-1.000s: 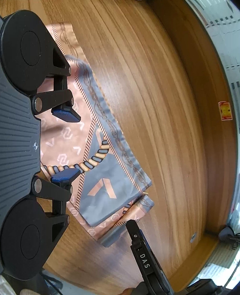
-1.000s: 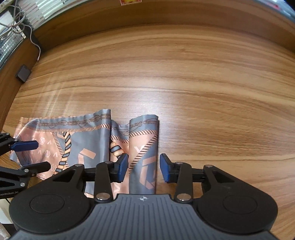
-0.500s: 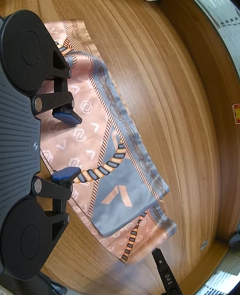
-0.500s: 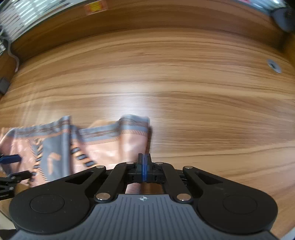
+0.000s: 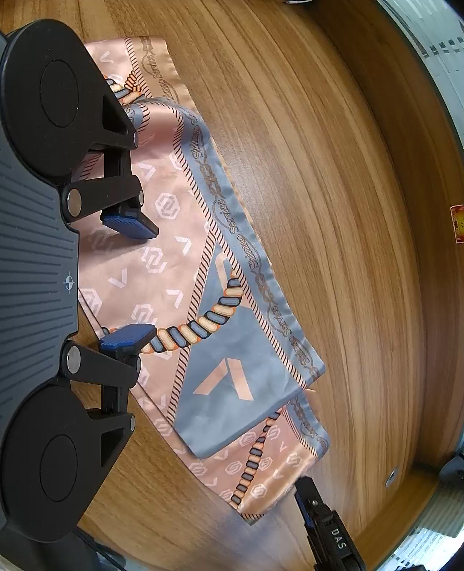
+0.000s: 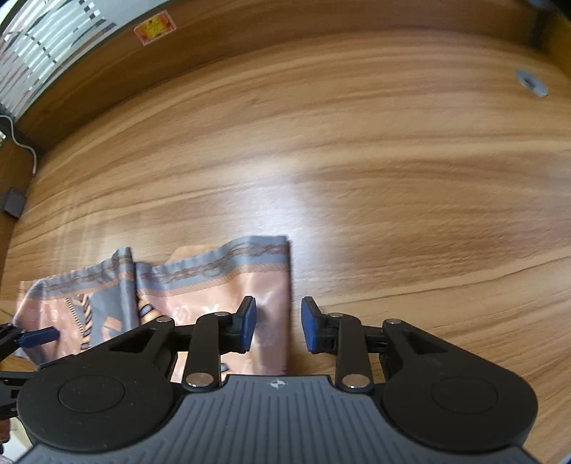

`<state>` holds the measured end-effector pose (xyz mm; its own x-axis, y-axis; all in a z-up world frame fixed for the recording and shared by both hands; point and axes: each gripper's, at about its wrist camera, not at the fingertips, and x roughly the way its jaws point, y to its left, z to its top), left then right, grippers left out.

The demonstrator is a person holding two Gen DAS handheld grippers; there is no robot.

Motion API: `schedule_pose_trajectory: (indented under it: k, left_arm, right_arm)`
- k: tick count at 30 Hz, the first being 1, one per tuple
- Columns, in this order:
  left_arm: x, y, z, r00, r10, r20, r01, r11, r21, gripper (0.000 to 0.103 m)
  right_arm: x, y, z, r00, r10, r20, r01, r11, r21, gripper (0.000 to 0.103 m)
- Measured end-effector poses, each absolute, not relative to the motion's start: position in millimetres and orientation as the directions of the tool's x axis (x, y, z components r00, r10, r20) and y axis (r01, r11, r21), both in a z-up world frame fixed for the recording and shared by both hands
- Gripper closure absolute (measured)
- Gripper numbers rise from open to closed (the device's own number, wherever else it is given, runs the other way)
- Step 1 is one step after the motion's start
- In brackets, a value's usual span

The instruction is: Fold clothes

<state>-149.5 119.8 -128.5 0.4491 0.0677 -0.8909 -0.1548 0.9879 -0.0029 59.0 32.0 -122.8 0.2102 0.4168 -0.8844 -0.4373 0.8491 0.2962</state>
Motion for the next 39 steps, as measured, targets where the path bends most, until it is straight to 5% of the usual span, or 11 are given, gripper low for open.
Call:
schedule_pose_trajectory:
  k: [3,5,17,30,36,39]
  left_arm:
    - [-149.7,119.8,-127.9,0.450,0.067,-0.891,-0.153,0.988,-0.003,0.047]
    - [-150.3,119.9,-127.9,0.452,0.065,-0.890,-0.150,0.989,-0.004,0.047]
    - [-178.3,150.4,-102.3,0.530,0.027,-0.848,-0.160,0.985,-0.068,0.047]
    - [-228.6,199.0,-83.7,0.538,0.099,-0.837,-0.186,0.983,-0.004,0.047]
    - [-248.5,219.1,-78.7,0.531,0.130,-0.838,-0.200,0.979,0.026,0.047]
    - [-253.5,223.0,-81.3,0.520,0.124,-0.845,-0.197,0.980,0.023,0.047]
  right_arm:
    - [49.5,42.4,-113.2,0.209,0.441,-0.873,-0.455,0.834,0.312,0.078]
    - [43.2,49.4,-106.8,0.208,0.457,-0.865,-0.467,0.823,0.322,0.102]
    - [0.9,101.0,-70.0,0.181,0.556,-0.811,-0.548,0.742,0.386,0.102]
    - [-71.4,232.4,-73.1,0.035,0.620,-0.783,-0.700,0.575,0.424,0.102]
    - [-89.2,265.5,-78.4,0.006,0.613,-0.790,-0.749,0.526,0.403,0.093]
    - [-98.1,282.0,-81.1,-0.008,0.609,-0.793,-0.772,0.500,0.392,0.070]
